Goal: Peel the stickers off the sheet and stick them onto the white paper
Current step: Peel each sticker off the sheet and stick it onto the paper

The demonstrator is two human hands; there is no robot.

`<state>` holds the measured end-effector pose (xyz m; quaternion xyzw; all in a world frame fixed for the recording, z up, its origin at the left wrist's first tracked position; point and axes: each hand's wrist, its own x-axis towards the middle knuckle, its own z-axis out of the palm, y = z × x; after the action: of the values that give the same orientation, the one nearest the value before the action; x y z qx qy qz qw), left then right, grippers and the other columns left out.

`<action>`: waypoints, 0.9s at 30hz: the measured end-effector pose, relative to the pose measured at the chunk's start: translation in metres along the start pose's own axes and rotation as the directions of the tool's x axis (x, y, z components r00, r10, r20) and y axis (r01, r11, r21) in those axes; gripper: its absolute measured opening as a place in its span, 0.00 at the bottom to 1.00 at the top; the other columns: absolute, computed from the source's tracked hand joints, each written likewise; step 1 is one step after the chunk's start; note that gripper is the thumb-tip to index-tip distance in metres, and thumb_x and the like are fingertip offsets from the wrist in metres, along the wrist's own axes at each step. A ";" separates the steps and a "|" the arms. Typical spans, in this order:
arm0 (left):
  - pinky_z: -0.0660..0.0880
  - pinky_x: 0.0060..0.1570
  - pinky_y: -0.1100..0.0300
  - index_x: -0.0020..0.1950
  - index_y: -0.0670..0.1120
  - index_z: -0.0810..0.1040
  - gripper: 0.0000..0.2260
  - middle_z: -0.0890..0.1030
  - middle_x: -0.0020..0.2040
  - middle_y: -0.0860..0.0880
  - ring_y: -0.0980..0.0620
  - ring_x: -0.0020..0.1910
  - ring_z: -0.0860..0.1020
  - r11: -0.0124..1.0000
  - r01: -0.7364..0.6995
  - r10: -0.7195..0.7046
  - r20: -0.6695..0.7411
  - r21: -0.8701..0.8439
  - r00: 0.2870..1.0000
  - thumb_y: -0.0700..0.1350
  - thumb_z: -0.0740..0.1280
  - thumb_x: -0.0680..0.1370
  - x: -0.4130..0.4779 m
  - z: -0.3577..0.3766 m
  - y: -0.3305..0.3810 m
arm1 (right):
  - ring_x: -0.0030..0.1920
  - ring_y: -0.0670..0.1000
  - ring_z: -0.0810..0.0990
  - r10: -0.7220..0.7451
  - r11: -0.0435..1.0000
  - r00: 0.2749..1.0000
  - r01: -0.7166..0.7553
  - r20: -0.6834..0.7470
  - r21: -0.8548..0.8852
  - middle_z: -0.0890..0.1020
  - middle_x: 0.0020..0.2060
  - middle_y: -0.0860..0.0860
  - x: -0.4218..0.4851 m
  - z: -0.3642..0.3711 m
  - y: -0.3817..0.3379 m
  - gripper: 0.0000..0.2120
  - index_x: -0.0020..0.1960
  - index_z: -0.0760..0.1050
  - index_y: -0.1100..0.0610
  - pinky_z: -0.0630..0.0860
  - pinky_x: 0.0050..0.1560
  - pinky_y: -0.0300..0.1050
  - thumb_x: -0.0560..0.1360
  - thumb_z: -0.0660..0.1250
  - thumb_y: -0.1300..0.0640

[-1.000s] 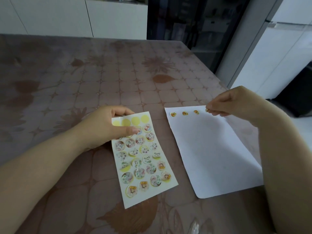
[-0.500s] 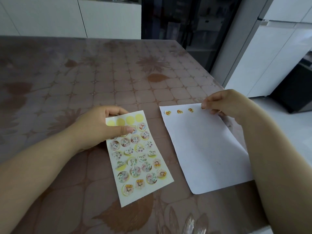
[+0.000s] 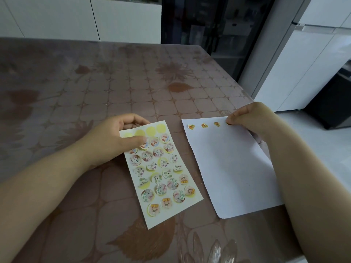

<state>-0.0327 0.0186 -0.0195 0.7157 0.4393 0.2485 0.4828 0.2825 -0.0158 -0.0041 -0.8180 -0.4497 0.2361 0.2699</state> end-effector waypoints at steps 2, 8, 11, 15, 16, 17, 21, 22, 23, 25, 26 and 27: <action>0.77 0.36 0.70 0.51 0.52 0.78 0.11 0.86 0.44 0.56 0.57 0.39 0.84 1.000 -0.004 0.004 -0.002 0.006 1.000 0.38 0.71 0.74 0.000 0.000 0.001 | 0.24 0.49 0.73 -0.018 1.000 1.000 0.018 0.004 -0.017 0.79 0.34 0.51 0.001 0.000 0.001 0.02 0.40 0.81 0.52 0.66 0.29 0.39 0.69 0.72 0.54; 0.75 0.36 0.74 0.51 0.49 0.77 0.09 0.85 0.44 0.57 0.59 0.38 0.83 0.999 -0.030 0.031 -0.042 0.029 0.999 0.42 0.72 0.72 0.002 0.002 -0.001 | 0.42 0.54 0.80 -0.017 0.999 1.000 0.017 -0.013 0.034 0.79 0.45 0.50 0.010 0.002 0.006 0.11 0.46 0.77 0.48 0.76 0.39 0.43 0.67 0.75 0.54; 0.75 0.35 0.72 0.49 0.47 0.78 0.09 0.86 0.42 0.55 0.58 0.36 0.83 0.999 -0.033 0.034 -0.062 0.021 0.998 0.42 0.73 0.72 0.002 0.003 -0.002 | 0.48 0.56 0.79 -0.040 0.999 0.999 0.041 -0.012 0.022 0.80 0.49 0.52 0.012 0.005 0.006 0.08 0.46 0.76 0.51 0.73 0.39 0.41 0.69 0.73 0.56; 0.76 0.39 0.67 0.48 0.49 0.77 0.04 0.86 0.42 0.54 0.57 0.39 0.83 0.998 -0.062 0.064 -0.088 0.027 0.994 0.43 0.70 0.75 0.002 0.001 -0.005 | 0.41 0.55 0.78 -0.065 0.998 0.998 0.066 -0.022 0.024 0.81 0.47 0.52 0.011 0.005 0.008 0.03 0.43 0.77 0.53 0.76 0.36 0.43 0.71 0.70 0.54; 0.76 0.41 0.64 0.49 0.50 0.77 0.04 0.85 0.43 0.53 0.56 0.40 0.83 0.997 -0.068 0.070 -0.097 0.022 0.993 0.43 0.68 0.76 0.002 0.001 -0.006 | 0.40 0.55 0.79 -0.059 0.998 0.998 0.059 -0.005 0.030 0.81 0.45 0.50 0.011 0.003 0.009 0.04 0.42 0.77 0.52 0.78 0.37 0.47 0.70 0.71 0.53; 0.76 0.43 0.61 0.49 0.50 0.78 0.04 0.85 0.44 0.52 0.55 0.42 0.83 0.997 -0.073 0.074 -0.104 0.012 0.992 0.42 0.67 0.77 0.001 0.001 -0.007 | 0.39 0.55 0.79 -0.054 0.998 0.998 0.054 0.011 0.025 0.80 0.43 0.49 0.010 0.002 0.010 0.05 0.41 0.77 0.51 0.79 0.37 0.49 0.69 0.73 0.53; 0.75 0.41 0.66 0.50 0.50 0.78 0.09 0.85 0.45 0.52 0.58 0.41 0.83 0.997 -0.069 0.064 -0.113 -0.043 0.992 0.38 0.61 0.80 0.002 0.002 -0.008 | 0.38 0.53 0.75 -0.120 0.992 0.991 0.118 -0.050 -0.048 0.80 0.39 0.53 0.007 0.004 0.004 0.06 0.41 0.78 0.57 0.73 0.38 0.42 0.70 0.71 0.54; 0.76 0.41 0.67 0.50 0.49 0.78 0.09 0.85 0.45 0.51 0.59 0.41 0.83 0.996 -0.065 0.058 -0.113 -0.060 0.992 0.38 0.61 0.80 0.002 0.002 -0.007 | 0.37 0.52 0.74 -0.187 0.981 0.978 0.181 -0.095 -0.069 0.79 0.38 0.54 0.003 0.005 -0.002 0.08 0.41 0.78 0.59 0.70 0.36 0.41 0.72 0.69 0.53; 0.76 0.41 0.66 0.50 0.50 0.79 0.10 0.85 0.44 0.51 0.59 0.41 0.83 0.995 -0.063 0.054 -0.113 -0.081 0.992 0.38 0.61 0.80 0.003 0.001 -0.007 | 0.36 0.51 0.72 -0.267 0.963 0.953 0.260 -0.142 -0.063 0.79 0.36 0.54 -0.003 0.007 -0.011 0.11 0.41 0.78 0.60 0.68 0.33 0.39 0.74 0.67 0.52; 0.77 0.45 0.61 0.50 0.51 0.79 0.09 0.85 0.45 0.50 0.56 0.44 0.83 0.993 -0.069 0.056 -0.128 -0.098 0.990 0.38 0.63 0.79 0.003 0.001 -0.008 | 0.29 0.44 0.70 -0.429 0.898 0.885 0.440 -0.179 0.023 0.76 0.30 0.49 -0.026 0.016 -0.036 0.12 0.39 0.78 0.57 0.65 0.27 0.32 0.75 0.66 0.50; 0.78 0.47 0.57 0.51 0.52 0.79 0.09 0.85 0.45 0.50 0.53 0.45 0.84 0.993 -0.073 0.060 -0.139 -0.095 0.988 0.39 0.64 0.79 0.003 0.000 -0.008 | 0.27 0.43 0.70 -0.516 0.848 0.844 0.527 -0.149 0.051 0.75 0.28 0.46 -0.042 0.023 -0.051 0.10 0.38 0.77 0.55 0.64 0.26 0.29 0.75 0.66 0.50; 0.79 0.49 0.54 0.52 0.52 0.79 0.08 0.85 0.45 0.47 0.50 0.45 0.84 0.993 -0.078 0.064 -0.148 -0.091 0.987 0.40 0.65 0.78 0.002 -0.001 -0.008 | 0.28 0.42 0.71 -0.605 0.792 0.792 0.609 -0.085 0.033 0.75 0.28 0.44 -0.057 0.033 -0.063 0.08 0.37 0.77 0.52 0.65 0.28 0.28 0.74 0.67 0.51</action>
<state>-0.0355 0.0222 -0.0269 0.6868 0.4348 0.3379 0.4745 0.1956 -0.0286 0.0210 -0.6299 -0.6716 0.1213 0.3708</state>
